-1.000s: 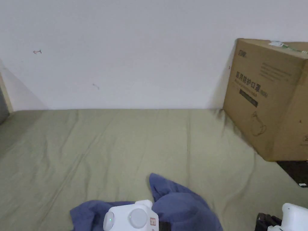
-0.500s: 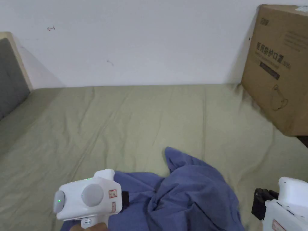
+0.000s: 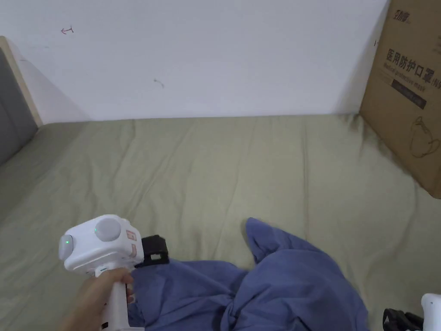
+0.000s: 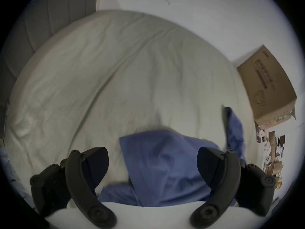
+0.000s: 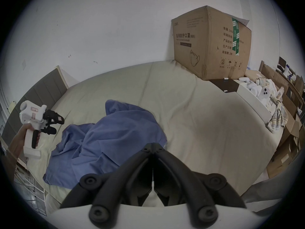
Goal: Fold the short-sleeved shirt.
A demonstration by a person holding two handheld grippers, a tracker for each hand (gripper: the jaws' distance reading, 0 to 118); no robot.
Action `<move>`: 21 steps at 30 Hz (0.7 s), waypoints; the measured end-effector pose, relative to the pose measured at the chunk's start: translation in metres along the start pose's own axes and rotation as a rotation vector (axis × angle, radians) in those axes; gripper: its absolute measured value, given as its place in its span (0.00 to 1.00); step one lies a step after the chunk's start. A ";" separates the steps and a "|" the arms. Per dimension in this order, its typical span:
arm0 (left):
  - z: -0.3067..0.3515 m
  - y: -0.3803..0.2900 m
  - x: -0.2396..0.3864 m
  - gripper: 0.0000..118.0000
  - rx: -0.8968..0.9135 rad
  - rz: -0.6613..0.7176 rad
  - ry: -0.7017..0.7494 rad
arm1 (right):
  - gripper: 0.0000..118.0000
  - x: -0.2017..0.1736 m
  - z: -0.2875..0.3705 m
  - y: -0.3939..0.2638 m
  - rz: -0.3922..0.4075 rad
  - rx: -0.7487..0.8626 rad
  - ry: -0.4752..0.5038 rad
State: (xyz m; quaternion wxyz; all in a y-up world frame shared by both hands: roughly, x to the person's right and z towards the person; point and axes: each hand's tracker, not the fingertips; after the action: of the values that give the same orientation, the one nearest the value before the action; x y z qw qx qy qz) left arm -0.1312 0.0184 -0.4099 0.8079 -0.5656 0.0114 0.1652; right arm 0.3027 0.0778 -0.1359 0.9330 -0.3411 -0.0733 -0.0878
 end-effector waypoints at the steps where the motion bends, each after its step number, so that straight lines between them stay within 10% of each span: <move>1: -0.015 -0.003 -0.001 0.91 -0.049 -0.005 0.030 | 0.00 0.001 -0.003 -0.001 0.004 -0.008 -0.006; 6: -0.030 -0.034 0.004 0.63 0.078 -0.068 0.116 | 0.00 0.011 -0.017 -0.005 0.012 -0.040 -0.022; 9: -0.013 -0.036 -0.003 0.03 0.109 -0.069 0.163 | 0.00 0.014 -0.024 0.000 0.002 -0.052 -0.012; 16: 0.042 -0.033 -0.034 0.04 0.141 0.075 -0.007 | 0.00 0.017 -0.053 0.059 0.056 -0.070 0.129; 21: 0.087 -0.045 -0.019 0.04 0.227 -0.066 -0.023 | 0.72 0.016 -0.144 0.128 0.061 -0.219 0.220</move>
State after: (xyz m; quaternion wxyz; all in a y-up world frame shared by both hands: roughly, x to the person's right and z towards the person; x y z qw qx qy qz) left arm -0.1515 0.0792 -0.3340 0.8719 -0.4684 0.0020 0.1426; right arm 0.3567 0.0793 -0.3215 0.8948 -0.4313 0.0495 -0.1039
